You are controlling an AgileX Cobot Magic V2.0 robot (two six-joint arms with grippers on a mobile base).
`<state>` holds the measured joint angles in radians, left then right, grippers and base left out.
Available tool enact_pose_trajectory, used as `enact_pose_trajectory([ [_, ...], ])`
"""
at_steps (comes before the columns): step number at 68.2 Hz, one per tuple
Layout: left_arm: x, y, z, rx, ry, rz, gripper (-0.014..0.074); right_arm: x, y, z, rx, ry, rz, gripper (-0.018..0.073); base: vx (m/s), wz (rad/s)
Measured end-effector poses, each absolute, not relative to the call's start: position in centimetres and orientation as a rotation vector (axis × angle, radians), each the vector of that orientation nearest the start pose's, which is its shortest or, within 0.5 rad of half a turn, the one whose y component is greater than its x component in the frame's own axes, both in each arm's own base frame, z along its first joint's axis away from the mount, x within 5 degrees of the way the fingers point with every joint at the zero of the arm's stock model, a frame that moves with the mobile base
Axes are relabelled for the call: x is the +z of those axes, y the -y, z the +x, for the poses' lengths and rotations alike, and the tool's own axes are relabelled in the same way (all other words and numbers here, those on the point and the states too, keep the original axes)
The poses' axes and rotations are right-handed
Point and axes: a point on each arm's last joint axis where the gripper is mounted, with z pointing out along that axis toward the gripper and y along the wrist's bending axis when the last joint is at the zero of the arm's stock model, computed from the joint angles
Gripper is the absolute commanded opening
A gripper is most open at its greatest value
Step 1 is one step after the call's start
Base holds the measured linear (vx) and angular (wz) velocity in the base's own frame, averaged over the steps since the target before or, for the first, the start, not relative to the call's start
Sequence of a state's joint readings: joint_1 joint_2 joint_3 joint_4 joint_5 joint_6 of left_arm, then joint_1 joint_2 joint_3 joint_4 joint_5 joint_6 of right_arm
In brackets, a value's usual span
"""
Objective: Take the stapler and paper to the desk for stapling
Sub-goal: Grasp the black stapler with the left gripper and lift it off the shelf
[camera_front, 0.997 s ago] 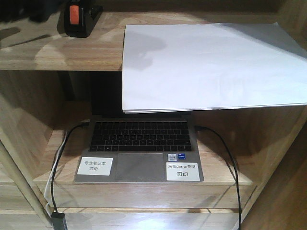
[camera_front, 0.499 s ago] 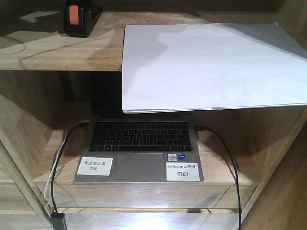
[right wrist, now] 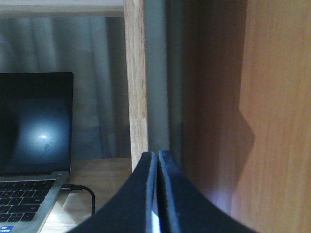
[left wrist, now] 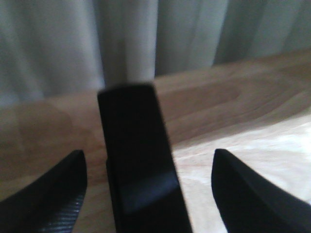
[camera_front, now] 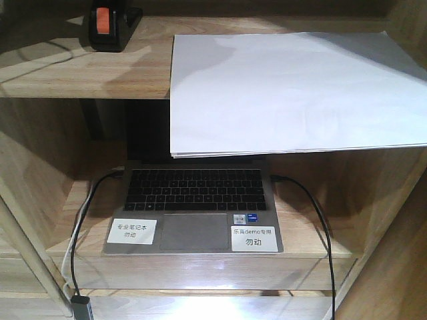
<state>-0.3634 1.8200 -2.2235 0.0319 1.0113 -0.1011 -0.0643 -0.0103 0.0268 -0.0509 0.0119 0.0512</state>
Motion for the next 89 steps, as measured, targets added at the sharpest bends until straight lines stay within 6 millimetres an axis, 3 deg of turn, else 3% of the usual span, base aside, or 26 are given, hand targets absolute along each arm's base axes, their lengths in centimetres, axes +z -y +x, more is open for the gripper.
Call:
enact_pose_trajectory([
  [16,46.5,14.1,38.0,-0.224,-2.147,0.282,0.051,20.4,0.4,5.7,-0.052,-1.511,0.049,-0.001,0.0,0.0],
  [23,46.4,14.1,38.0,-0.219,-2.152,0.283,0.0458,20.4,0.4,5.7,-0.052,-1.511,0.049,-0.001,0.0,0.0],
  [32,46.5,14.1,38.0,-0.206,-2.155,0.28,0.0304,20.4,0.4,5.7,-0.052,-1.511,0.049,-0.001,0.0,0.0],
  [44,46.4,14.2,37.9,-0.201,-2.166,0.285,-0.0009,20.4,0.4,5.7,-0.052,-1.511,0.049,-0.001,0.0,0.0],
  [69,46.8,14.0,37.5,-0.194,-2.15,0.283,-0.0007,20.4,0.4,5.7,-0.052,-1.511,0.049,-0.001,0.0,0.0],
  [89,50.5,12.7,34.3,-0.187,-2.048,0.294,-0.0006,20.4,0.4,5.7,-0.052,-1.511,0.049,-0.001,0.0,0.0],
])
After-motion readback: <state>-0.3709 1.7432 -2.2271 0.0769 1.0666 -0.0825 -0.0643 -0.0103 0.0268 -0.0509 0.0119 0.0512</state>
